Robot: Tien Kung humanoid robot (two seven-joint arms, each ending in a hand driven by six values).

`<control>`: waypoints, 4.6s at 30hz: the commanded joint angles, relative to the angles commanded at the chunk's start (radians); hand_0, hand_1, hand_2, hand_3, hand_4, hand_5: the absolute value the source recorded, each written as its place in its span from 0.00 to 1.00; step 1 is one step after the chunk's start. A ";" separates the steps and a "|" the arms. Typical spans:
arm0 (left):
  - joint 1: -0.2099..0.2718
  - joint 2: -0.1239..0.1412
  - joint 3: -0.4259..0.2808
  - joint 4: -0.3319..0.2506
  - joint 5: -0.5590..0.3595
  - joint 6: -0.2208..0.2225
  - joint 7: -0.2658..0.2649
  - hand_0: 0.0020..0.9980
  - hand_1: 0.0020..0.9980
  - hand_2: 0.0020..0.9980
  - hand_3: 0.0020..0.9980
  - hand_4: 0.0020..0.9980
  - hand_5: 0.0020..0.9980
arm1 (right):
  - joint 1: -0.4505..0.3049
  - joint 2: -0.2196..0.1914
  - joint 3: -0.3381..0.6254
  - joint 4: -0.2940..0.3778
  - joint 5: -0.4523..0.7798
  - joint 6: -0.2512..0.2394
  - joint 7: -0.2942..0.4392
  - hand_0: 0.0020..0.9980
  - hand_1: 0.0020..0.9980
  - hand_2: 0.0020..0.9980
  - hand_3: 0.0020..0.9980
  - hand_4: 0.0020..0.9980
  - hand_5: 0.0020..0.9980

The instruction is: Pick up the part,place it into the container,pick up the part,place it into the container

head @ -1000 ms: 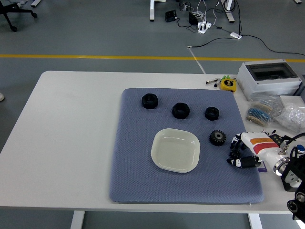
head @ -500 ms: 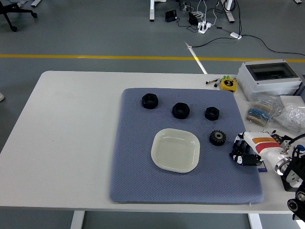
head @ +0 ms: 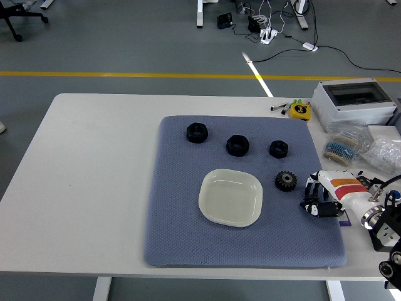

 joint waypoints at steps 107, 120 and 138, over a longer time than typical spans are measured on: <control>-0.028 -0.005 0.143 0.000 -0.149 0.037 -0.009 0.72 0.70 0.76 0.58 0.68 0.60 | 0.339 0.080 -0.222 -0.199 0.025 0.203 -0.055 0.45 0.57 0.73 0.75 0.94 0.45; -0.032 -0.001 0.154 0.000 -0.145 0.031 -0.007 0.72 0.70 0.75 0.58 0.68 0.60 | 0.344 0.096 -0.234 -0.235 0.031 0.172 -0.042 0.41 0.54 0.68 0.66 0.91 0.46; -0.031 0.002 0.156 0.000 -0.122 0.024 0.003 0.72 0.70 0.75 0.58 0.67 0.60 | 0.330 0.103 -0.244 -0.266 0.064 0.132 -0.024 0.23 0.41 0.47 0.51 0.79 0.45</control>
